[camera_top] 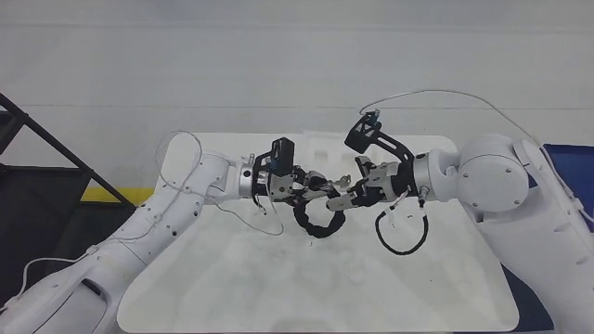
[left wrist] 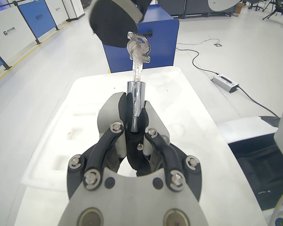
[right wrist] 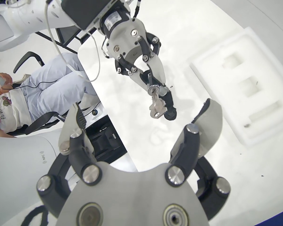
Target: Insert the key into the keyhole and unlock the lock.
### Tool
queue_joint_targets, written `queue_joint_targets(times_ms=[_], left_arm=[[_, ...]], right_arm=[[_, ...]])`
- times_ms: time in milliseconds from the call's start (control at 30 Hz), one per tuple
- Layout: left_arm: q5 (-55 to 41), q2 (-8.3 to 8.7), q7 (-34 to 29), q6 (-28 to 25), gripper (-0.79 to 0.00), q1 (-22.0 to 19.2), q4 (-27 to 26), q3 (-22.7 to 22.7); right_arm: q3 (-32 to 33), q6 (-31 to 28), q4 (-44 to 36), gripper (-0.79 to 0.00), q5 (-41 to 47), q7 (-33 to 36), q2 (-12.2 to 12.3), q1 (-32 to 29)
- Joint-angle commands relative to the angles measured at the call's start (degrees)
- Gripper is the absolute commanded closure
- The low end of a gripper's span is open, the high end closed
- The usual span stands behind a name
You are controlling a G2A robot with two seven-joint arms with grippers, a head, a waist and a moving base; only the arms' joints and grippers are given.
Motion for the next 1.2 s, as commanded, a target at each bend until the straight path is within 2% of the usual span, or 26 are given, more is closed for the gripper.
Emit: queue_joint_targets(times_ms=[0, 300, 533, 633, 700, 800, 867, 1167], left_arm=[[-4.7, 1.07, -2.7, 0.0, 0.0, -1.1, -0.6, 1.0], [-16.7, 5.22, -11.5, 0.0, 0.0, -4.2, -4.3, 2.9], [-20.1, 7.18, -16.1, 0.0, 0.0, -5.3, -6.4, 3.8], [-20.5, 7.8, -17.4, 0.0, 0.0, -5.6, -7.2, 4.3], [-21.0, 8.16, -18.1, 0.0, 0.0, -5.8, -7.7, 4.8], [-22.2, 8.54, -18.7, 0.0, 0.0, -6.2, -8.4, 5.8], [-23.0, 8.69, -19.3, 0.0, 0.0, -6.6, -8.6, 6.6], [-27.1, 8.67, -20.9, 0.0, 0.0, -8.4, -8.8, 10.9]], right_arm=[[0.4, -1.1, -0.4, -0.785, -0.4, 0.0, 0.2, -0.4], [1.4, -1.8, -0.8, -0.785, -0.9, -1.7, 0.4, -1.2], [1.3, -1.9, -0.9, -0.785, -0.9, -2.0, 0.4, -1.4], [0.5, -3.6, -2.0, -0.785, -3.8, -1.8, 0.5, -1.9], [-0.5, -8.2, -1.8, -0.785, -4.8, 0.1, 0.6, -1.4], [-1.8, -18.0, -0.8, -0.785, -6.7, 2.3, 0.7, -0.2], [-2.0, -23.9, -0.3, -0.785, -7.3, -0.1, 0.7, 0.0], [-0.9, -38.2, -1.4, -0.785, -23.2, -15.0, 1.8, -1.6]])
